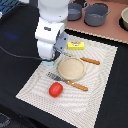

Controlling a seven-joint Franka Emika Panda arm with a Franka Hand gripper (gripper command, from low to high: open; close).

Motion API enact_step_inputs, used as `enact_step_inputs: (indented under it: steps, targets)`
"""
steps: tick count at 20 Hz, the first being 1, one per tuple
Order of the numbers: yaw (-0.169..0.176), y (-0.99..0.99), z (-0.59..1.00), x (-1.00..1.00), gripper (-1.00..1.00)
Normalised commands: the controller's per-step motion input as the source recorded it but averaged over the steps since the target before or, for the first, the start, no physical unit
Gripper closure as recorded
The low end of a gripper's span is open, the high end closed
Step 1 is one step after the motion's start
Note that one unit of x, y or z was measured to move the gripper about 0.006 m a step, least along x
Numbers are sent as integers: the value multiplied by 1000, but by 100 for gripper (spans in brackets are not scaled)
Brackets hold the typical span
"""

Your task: Interact with the objects in diverse but meaningful ways.

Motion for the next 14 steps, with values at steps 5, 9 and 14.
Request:
enact_step_inputs:
  steps: [5,9,14]
  targets:
    - [32,0,-322,-381,-100]
    - [28,0,-302,-341,-100]
    - [26,-3,-332,-389,100]
